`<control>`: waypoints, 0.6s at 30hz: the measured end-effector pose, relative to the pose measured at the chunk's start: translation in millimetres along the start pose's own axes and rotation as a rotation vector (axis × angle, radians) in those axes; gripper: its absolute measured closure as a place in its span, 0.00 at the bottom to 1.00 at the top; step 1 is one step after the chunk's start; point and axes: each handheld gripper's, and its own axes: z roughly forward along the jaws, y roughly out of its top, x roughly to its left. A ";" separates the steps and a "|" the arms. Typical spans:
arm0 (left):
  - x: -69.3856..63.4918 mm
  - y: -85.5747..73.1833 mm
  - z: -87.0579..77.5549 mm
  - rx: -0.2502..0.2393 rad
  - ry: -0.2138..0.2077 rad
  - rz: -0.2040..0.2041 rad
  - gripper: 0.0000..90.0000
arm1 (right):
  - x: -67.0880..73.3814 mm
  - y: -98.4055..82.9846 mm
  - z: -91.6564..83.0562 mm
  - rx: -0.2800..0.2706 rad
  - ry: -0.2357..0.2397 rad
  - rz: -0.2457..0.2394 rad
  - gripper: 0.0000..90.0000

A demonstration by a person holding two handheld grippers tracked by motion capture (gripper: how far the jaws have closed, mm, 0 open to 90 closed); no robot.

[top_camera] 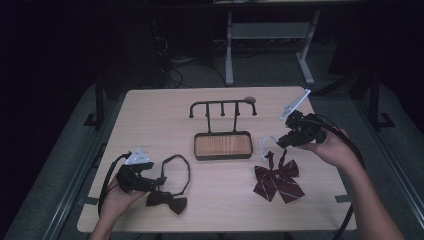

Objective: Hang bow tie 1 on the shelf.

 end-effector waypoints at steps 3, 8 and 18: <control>-0.1 0.0 0.2 0.000 -0.001 -0.003 0.27 | 1.2 3.0 -4.7 -0.008 -0.003 -0.007 0.94; -0.2 0.0 0.3 0.000 -0.002 -0.002 0.27 | 2.6 8.5 -10.4 -0.019 0.001 -0.019 0.94; 0.1 0.0 -0.3 0.000 -0.001 0.000 0.27 | 5.8 23.6 -20.6 -0.029 -0.007 -0.045 0.94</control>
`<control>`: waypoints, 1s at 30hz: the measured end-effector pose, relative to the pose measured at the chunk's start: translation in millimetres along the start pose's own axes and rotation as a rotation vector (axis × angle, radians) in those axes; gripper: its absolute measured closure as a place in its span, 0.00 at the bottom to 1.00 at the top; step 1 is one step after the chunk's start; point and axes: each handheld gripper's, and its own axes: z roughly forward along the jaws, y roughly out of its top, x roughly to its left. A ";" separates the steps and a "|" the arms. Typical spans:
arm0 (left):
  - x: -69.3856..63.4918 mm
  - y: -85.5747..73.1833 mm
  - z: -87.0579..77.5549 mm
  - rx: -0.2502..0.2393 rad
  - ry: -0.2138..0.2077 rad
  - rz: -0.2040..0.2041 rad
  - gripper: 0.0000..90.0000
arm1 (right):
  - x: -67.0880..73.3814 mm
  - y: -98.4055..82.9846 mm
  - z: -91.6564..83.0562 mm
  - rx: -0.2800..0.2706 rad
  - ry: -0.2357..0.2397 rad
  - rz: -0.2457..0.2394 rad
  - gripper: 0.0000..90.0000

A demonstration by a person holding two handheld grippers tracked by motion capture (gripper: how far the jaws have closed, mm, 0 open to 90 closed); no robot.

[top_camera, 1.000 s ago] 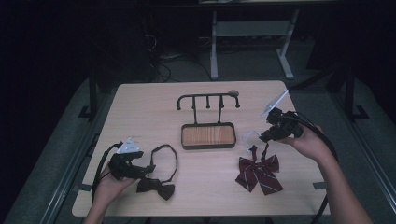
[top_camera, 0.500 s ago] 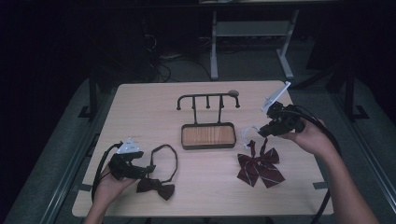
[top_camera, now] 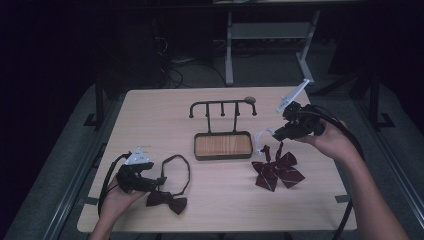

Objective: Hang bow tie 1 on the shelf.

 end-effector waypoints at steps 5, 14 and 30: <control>0.2 0.0 0.1 0.000 -0.002 0.000 0.27 | 1.0 8.8 -3.3 0.001 -0.002 -0.010 0.94; 0.0 0.0 0.1 -0.001 -0.003 0.000 0.27 | -2.1 21.4 -5.0 0.004 -0.011 -0.018 0.94; -0.1 0.0 0.3 -0.003 -0.006 0.001 0.27 | -19.4 38.3 -6.9 0.006 -0.024 0.005 0.94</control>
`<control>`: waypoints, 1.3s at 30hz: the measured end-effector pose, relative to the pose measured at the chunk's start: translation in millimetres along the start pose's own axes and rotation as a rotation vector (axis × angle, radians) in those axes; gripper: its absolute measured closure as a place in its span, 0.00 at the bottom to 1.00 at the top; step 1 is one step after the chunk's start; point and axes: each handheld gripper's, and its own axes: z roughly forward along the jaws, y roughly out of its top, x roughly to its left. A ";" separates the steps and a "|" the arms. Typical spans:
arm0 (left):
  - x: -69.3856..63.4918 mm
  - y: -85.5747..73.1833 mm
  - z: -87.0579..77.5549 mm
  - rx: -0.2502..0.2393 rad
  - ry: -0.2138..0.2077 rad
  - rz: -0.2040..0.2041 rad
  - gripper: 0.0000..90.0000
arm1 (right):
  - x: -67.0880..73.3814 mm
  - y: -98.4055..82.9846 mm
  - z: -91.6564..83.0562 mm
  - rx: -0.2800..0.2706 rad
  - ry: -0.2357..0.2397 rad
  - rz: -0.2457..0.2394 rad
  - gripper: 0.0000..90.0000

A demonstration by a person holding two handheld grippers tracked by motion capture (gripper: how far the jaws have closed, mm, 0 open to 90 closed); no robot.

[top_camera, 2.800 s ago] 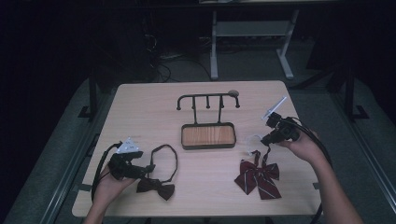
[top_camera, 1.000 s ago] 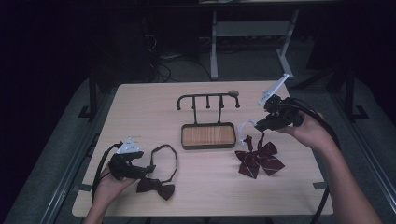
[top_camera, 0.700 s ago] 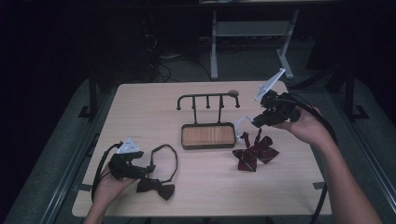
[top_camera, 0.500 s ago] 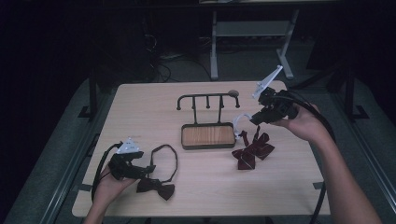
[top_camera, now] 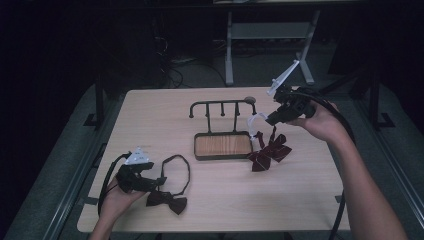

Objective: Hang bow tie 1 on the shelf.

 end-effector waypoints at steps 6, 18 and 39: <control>-0.6 0.0 0.2 0.002 -0.003 -0.003 0.27 | -8.5 5.1 -0.9 0.003 -0.006 0.020 0.94; -0.6 0.0 0.0 0.001 -0.005 -0.003 0.27 | -25.4 18.4 3.4 0.021 -0.014 0.061 0.94; -1.5 0.5 0.4 0.004 -0.009 0.003 0.27 | -47.6 15.0 20.2 0.033 -0.008 0.135 0.94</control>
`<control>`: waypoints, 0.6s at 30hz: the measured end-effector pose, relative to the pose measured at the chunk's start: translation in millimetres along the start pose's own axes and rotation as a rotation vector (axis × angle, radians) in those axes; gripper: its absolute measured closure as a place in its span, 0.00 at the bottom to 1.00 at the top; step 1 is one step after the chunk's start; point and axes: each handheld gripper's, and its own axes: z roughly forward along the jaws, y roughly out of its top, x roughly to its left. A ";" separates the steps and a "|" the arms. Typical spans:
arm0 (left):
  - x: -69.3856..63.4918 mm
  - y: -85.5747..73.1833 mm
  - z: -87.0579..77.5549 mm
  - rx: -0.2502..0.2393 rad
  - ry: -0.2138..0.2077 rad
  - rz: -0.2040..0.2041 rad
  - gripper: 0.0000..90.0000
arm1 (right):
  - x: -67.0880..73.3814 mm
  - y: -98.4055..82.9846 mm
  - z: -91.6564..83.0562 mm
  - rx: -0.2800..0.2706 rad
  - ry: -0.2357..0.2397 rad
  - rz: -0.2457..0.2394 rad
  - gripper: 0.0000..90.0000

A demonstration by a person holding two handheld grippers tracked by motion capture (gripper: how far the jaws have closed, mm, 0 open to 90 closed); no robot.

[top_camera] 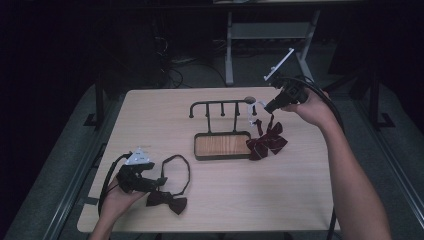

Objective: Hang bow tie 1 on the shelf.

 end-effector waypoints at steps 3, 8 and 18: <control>0.5 0.2 -0.6 0.000 0.002 0.010 0.27 | -1.3 -1.6 2.9 -0.004 0.003 0.005 0.94; 0.1 0.1 -0.3 0.004 0.001 0.007 0.27 | -2.7 -4.0 8.0 -0.001 0.011 0.011 0.94; -0.1 0.1 0.5 0.006 -0.001 0.009 0.27 | -3.5 -7.6 11.5 -0.006 0.021 0.012 0.90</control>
